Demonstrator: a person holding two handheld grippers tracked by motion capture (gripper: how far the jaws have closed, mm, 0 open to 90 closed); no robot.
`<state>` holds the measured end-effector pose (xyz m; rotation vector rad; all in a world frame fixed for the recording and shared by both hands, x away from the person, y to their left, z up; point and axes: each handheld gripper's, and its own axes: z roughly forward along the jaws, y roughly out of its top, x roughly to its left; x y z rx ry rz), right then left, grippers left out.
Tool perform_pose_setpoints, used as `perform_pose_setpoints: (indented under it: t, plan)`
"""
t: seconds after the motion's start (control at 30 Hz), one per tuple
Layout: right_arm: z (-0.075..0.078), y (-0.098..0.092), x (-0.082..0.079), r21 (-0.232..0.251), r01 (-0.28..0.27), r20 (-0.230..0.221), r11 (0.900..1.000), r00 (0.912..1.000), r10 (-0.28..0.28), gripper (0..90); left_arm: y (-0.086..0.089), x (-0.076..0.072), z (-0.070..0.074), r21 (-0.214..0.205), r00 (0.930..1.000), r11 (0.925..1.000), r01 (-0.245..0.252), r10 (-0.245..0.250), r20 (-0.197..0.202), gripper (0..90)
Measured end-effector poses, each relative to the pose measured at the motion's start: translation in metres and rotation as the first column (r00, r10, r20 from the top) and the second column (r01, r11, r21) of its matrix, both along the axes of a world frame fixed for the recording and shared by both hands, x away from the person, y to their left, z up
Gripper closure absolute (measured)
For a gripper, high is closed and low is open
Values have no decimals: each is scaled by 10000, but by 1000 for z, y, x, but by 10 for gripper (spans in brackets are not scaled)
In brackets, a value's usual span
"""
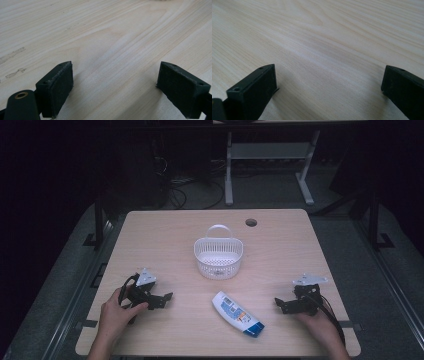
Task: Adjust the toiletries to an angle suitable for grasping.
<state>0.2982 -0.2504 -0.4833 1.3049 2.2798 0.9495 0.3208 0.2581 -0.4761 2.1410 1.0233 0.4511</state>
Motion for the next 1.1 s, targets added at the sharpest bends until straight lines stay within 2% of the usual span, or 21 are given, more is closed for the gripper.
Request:
perform_pose_setpoints:
  t: [0.27,0.37,0.5,0.57,0.6,0.73,0.8,0.9,1.1]
  plan:
    - [0,0,0,-7,16,1,10000,10000,-16,3,0,0,0,8,10000,10000,-2,2,0,129]
    - [7,0,-1,-204,118,-253,9997,9996,-123,147,0,0,0,9,10000,10000,4,-4,4,129]
    - [10,2,-2,-162,25,-427,9999,9991,-32,187,0,0,0,-2,10000,10000,1,-1,8,129]
    - [13,2,-4,222,-126,-622,9997,9980,140,267,0,0,0,5,10000,10000,7,-7,0,129]
    - [14,3,-5,285,-131,-611,9995,9980,148,276,0,0,0,8,10000,10000,3,-3,-3,129]
    - [17,5,-9,410,-397,-587,9984,9974,420,415,0,0,0,20,10000,10000,12,-12,6,129]
    - [19,6,-11,677,-527,-602,9963,9966,568,479,0,0,0,1,10000,10000,-8,8,8,129]
    - [24,9,-15,766,-767,-437,9941,9958,802,551,0,0,0,-1,10000,10000,-12,12,10,129]
    - [35,18,-20,1301,-1372,-135,9820,9900,1401,703,0,0,0,-11,10000,10000,-19,19,6,129]
